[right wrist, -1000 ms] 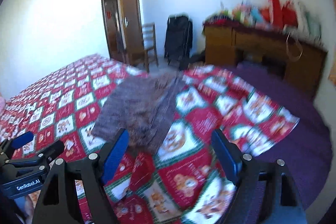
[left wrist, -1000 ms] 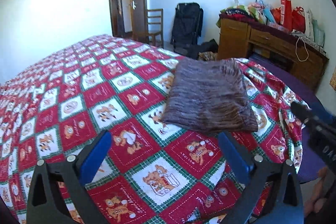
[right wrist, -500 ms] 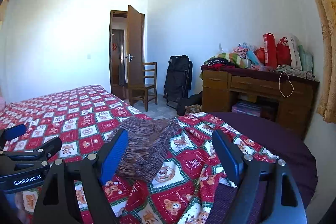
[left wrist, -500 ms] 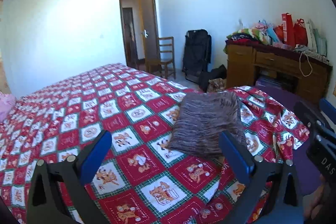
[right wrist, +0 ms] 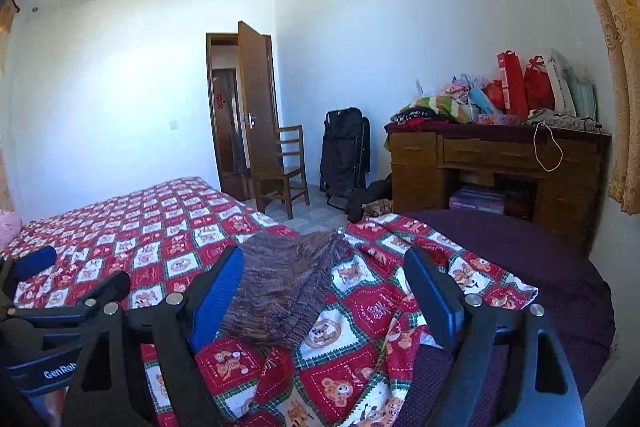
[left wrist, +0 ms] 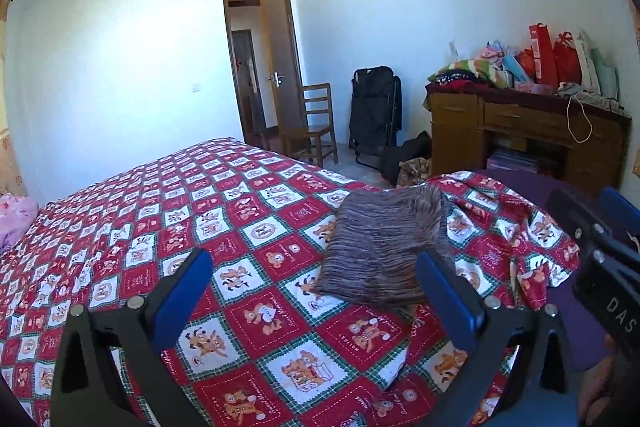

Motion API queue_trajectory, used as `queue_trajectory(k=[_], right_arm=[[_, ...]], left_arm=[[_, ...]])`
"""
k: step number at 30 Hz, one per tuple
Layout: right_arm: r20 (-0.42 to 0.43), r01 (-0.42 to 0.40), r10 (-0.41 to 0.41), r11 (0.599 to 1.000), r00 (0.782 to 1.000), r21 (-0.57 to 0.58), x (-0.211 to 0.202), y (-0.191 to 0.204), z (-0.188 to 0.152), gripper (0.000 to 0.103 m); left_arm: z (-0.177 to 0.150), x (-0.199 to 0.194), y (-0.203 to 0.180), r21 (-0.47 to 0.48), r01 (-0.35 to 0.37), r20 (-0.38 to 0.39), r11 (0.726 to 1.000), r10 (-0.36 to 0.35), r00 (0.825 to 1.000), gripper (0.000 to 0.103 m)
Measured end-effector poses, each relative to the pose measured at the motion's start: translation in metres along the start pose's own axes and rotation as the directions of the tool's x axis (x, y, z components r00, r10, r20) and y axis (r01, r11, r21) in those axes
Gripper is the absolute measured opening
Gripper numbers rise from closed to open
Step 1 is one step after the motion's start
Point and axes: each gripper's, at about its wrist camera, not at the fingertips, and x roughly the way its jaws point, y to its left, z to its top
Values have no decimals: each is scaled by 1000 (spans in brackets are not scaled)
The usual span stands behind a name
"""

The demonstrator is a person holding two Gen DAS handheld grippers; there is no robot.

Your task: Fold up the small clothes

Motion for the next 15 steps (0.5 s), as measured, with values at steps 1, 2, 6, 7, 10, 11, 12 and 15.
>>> queue_trajectory(k=[1, 2, 6, 7, 10, 11, 12, 15], right_arm=[[11, 0, 0, 1000, 1000, 3, -2, -1, 1, 83], [21, -1, 0, 1000, 1000, 8, -4, -2, 3, 83], [56, -4, 3, 1000, 998, 24, -11, -4, 6, 83], [55, -3, 2, 1000, 998, 22, -10, -4, 6, 84], [36, -10, 9, 1000, 999, 18, -6, -2, 3, 84], [34, -14, 13, 1000, 999, 18, -6, -2, 3, 84], [34, -15, 14, 1000, 999, 17, -6, -1, 2, 84], [31, -16, 16, 1000, 999, 6, -6, 2, 1, 84]], left_arm=[[1, 0, 0, -1, 0, -1, 1000, 0, 1000, 103], [1, 0, 0, -2, 0, -3, 1000, 0, 1000, 103], [2, -2, 0, -8, 2, 9, 1000, -2, 1000, 103], [1, -2, -1, -8, 0, 9, 1000, 0, 1000, 103], [0, -1, -2, 0, -8, 0, 1000, 8, 1000, 103], [-1, 0, -2, 3, -6, -6, 1000, 6, 1000, 103], [-2, 1, -2, 3, -6, -12, 1000, 6, 1000, 103], [-3, 3, -1, -2, -7, -23, 1000, 7, 1000, 103]])
